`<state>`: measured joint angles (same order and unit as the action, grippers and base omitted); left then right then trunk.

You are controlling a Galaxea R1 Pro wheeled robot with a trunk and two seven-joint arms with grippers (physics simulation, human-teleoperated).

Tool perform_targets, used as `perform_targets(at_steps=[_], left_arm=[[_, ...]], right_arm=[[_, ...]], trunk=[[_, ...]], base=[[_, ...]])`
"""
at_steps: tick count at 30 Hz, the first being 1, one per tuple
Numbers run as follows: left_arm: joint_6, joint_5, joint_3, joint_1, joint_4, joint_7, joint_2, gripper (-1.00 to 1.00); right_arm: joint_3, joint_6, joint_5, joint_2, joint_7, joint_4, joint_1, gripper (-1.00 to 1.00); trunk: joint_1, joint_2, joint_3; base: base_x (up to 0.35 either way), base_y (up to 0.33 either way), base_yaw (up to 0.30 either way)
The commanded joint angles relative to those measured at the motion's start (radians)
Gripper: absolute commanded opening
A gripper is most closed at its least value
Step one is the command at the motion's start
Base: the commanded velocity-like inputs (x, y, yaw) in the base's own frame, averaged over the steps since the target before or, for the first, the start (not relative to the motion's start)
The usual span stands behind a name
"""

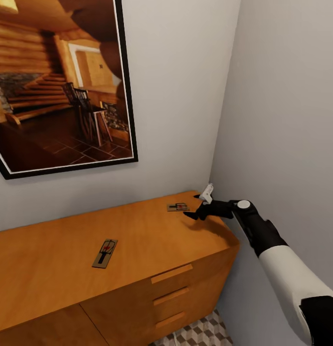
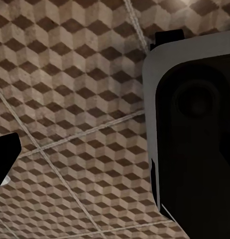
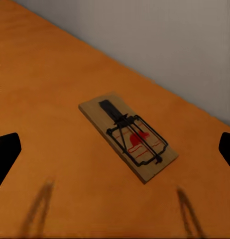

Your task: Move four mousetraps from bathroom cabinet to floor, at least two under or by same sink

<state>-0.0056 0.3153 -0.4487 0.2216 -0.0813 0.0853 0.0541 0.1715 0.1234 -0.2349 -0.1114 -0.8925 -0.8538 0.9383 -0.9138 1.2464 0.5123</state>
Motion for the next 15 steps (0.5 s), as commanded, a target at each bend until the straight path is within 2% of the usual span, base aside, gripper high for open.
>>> perform_targets(at_steps=[1, 6, 15], left_arm=[[-0.001, 0.008, -0.008, 0.001, -0.002, 0.001, 0.0, 1.0], [-0.001, 0.008, -0.008, 0.001, -0.002, 0.001, 0.0, 1.0], [-0.001, 0.008, -0.008, 0.001, -0.002, 0.001, 0.0, 1.0]], right_arm=[[-0.012, 0.007, 0.013, -0.009, -0.016, -0.001, 0.0, 1.0], [-0.051, 0.005, 0.047, -0.028, -0.039, -0.001, 0.0, 1.0], [-0.06, 0.004, 0.055, -0.033, -0.046, -0.001, 0.0, 1.0]], trunk=[[0.0, 0.001, 0.001], [0.0, 0.001, 0.001], [0.0, 0.001, 0.001]], base=[[0.0, 0.0, 0.0], [0.0, 0.0, 0.0], [0.0, 0.0, 0.0]])
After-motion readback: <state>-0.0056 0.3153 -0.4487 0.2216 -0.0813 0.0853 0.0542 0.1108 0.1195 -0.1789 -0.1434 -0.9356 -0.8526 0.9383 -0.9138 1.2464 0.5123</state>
